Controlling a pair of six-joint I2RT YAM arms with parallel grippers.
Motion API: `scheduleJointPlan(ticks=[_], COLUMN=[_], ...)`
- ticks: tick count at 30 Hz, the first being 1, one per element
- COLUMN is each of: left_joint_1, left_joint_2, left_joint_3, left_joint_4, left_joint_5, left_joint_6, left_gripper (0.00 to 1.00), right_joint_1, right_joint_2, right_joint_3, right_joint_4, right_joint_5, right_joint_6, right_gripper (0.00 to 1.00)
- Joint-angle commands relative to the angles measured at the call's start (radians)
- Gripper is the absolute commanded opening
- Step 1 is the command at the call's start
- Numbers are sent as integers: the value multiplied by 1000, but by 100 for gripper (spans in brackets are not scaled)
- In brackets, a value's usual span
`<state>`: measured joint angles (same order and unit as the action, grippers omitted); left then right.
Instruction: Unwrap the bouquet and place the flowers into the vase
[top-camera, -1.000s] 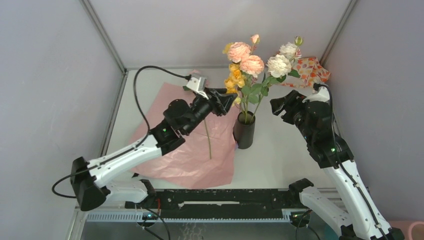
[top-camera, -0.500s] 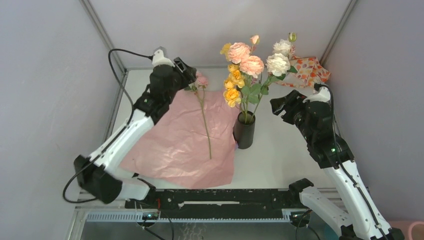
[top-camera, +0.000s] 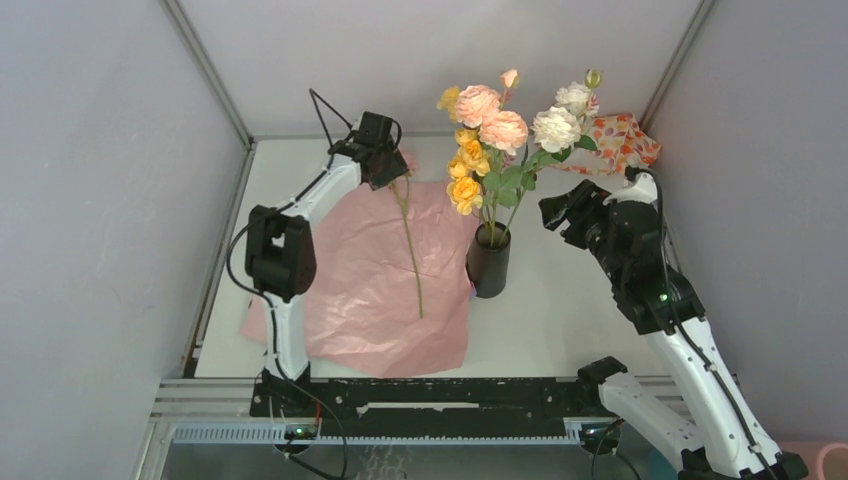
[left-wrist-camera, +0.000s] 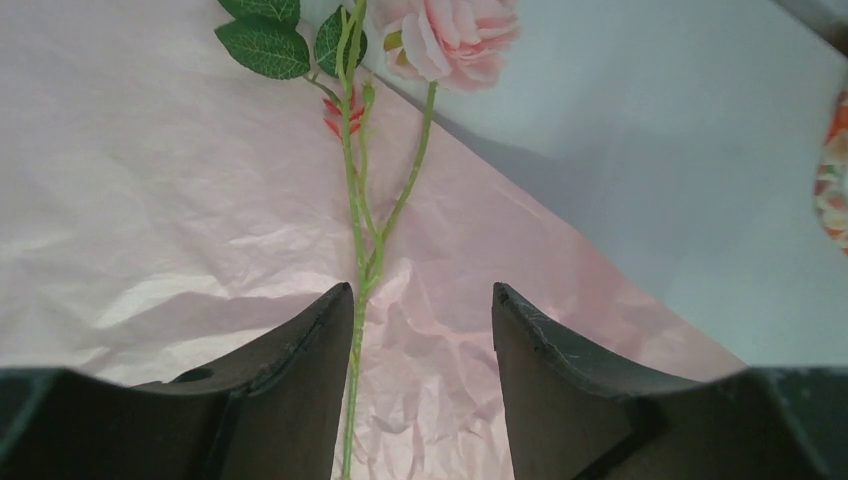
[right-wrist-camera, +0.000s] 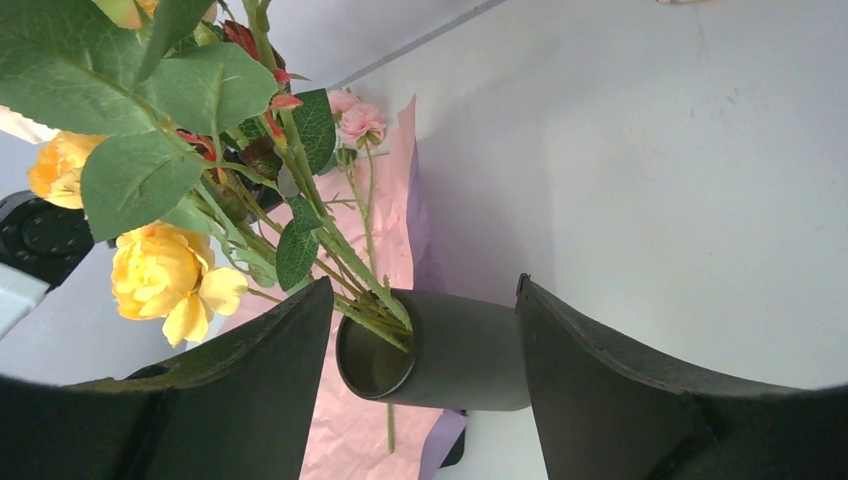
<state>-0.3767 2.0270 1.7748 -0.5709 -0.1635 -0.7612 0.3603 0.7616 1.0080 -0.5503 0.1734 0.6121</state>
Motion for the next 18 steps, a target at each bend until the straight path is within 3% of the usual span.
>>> scheduleJointPlan(ticks=[1, 13, 18], left_joint_1=[20, 69, 82], left_joint_2=[96, 254, 323], left_joint_3=[135, 235, 293], left_joint_4=[-88, -125, -134], left_joint_5=[28, 50, 67], left_joint_6=[-16, -26, -23], left_gripper=[58, 59, 53], right_joint_1=[-7, -8, -10], right_joint_2=[7, 26, 28], right_joint_3=[0, -4, -11], right_joint_4=[42, 48, 56], right_joint_5=[1, 0, -5], right_joint_6=[-2, -3, -1], right_gripper=[76, 76, 76])
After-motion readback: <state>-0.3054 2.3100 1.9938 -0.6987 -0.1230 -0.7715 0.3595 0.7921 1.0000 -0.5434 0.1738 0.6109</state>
